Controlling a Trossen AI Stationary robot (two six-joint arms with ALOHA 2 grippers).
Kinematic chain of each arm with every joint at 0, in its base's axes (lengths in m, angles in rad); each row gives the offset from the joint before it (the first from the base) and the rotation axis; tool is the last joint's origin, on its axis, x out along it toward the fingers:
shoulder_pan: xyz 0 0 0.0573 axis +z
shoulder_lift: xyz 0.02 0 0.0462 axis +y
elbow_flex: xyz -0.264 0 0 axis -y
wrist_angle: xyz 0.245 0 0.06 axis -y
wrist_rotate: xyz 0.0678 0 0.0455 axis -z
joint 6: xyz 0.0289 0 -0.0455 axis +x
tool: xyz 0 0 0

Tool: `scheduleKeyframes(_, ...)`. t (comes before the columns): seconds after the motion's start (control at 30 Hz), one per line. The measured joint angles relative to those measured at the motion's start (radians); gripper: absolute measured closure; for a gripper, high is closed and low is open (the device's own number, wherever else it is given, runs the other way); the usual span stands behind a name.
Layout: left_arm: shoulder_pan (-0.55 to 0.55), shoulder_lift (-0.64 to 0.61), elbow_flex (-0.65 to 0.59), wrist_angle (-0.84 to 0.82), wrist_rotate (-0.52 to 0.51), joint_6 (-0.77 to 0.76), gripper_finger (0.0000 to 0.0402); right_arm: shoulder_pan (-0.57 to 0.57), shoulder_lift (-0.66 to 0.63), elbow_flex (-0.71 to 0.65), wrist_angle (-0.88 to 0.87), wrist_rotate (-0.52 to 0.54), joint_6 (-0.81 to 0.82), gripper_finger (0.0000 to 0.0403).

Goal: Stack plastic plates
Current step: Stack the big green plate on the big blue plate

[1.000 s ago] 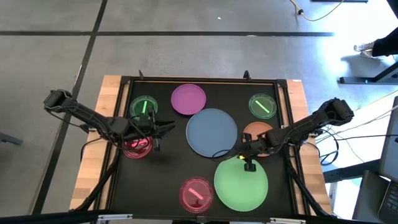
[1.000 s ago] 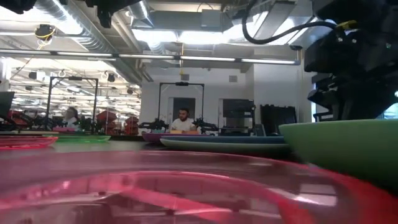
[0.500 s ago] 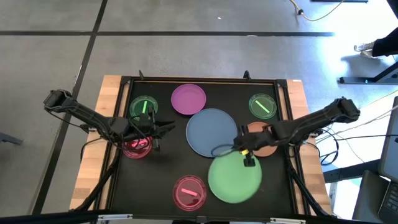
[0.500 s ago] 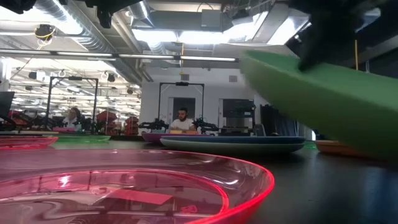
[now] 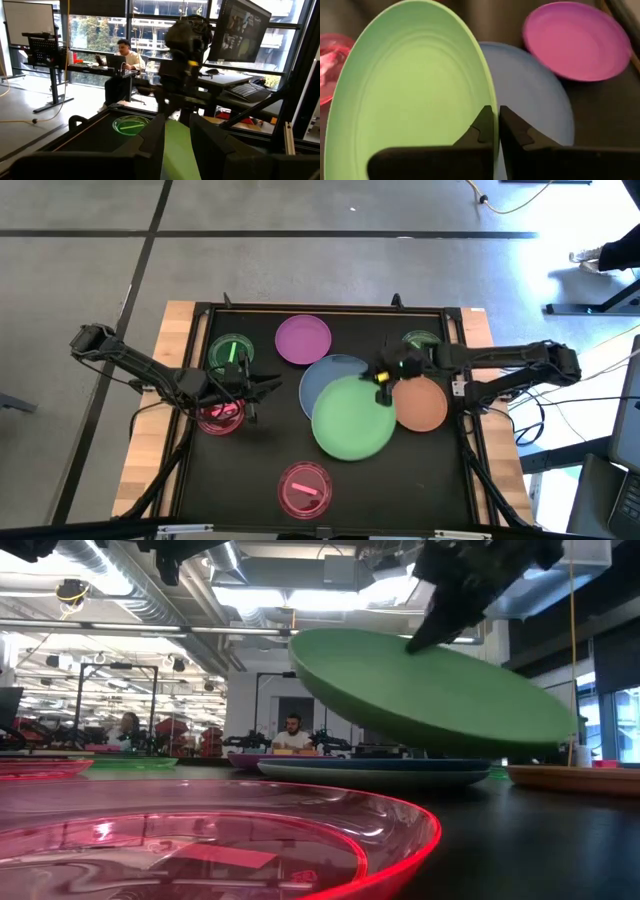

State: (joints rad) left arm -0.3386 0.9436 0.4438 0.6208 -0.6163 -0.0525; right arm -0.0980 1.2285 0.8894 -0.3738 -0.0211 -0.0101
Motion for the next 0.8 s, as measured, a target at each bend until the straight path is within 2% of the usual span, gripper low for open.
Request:
scheduleKeyframes(0.17,0.000,0.000,0.000,0.000,0.000,0.000,0.0317,-0.116,0.024,0.001,0.071,-0.046,0.002,0.0398)
scheduleKeyframes(0.37,0.000,0.000,0.000,-0.001,0.000,0.001,0.0317,-0.196,0.111,0.001,0.096,-0.053,0.004,0.0398)
scheduleKeyframes(0.57,0.000,0.000,0.000,-0.001,0.000,0.002,0.0317,-0.213,0.217,0.000,0.122,-0.040,0.003,0.0398)
scheduleKeyframes(0.8,0.000,0.000,0.000,-0.002,0.000,0.002,0.0317,-0.210,0.286,0.000,0.138,-0.024,-0.001,0.0398)
